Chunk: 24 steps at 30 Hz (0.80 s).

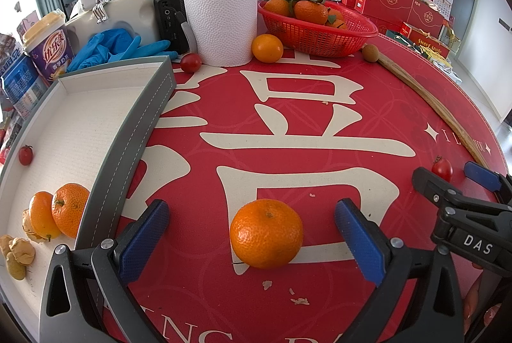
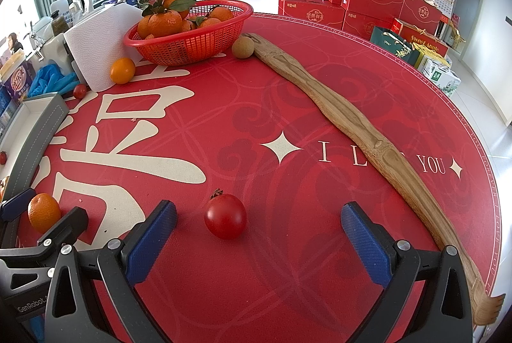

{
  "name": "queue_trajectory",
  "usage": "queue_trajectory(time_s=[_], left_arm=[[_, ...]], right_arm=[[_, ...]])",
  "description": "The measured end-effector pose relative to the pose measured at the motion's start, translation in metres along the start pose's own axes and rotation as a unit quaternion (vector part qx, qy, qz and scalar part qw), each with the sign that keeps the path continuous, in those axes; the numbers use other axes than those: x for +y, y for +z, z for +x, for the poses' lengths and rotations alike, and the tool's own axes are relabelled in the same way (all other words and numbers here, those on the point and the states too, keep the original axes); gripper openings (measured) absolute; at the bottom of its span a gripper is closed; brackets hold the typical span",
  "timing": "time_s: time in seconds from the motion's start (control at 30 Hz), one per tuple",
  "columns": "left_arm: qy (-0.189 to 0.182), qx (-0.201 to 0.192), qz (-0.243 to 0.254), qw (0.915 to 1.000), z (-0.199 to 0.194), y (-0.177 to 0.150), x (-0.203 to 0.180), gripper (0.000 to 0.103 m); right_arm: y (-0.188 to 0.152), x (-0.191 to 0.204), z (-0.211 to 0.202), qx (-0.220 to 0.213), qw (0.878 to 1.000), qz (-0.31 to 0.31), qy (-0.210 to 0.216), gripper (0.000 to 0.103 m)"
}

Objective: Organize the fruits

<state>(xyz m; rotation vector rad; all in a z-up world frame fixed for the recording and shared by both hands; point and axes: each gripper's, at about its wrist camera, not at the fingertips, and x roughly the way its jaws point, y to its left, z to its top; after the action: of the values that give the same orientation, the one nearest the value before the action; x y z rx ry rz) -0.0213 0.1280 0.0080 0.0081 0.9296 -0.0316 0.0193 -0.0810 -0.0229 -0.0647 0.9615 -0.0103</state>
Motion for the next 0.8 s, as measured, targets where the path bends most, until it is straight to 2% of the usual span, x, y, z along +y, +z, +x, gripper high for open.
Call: queue_trajectory(time_s=[0.8], left_arm=[[0.0,0.0,0.0,1.0,0.0002,-0.0001,0.0001,0.103]], right_arm=[[0.0,0.0,0.0,0.0,1.0,0.0,0.0,0.103]])
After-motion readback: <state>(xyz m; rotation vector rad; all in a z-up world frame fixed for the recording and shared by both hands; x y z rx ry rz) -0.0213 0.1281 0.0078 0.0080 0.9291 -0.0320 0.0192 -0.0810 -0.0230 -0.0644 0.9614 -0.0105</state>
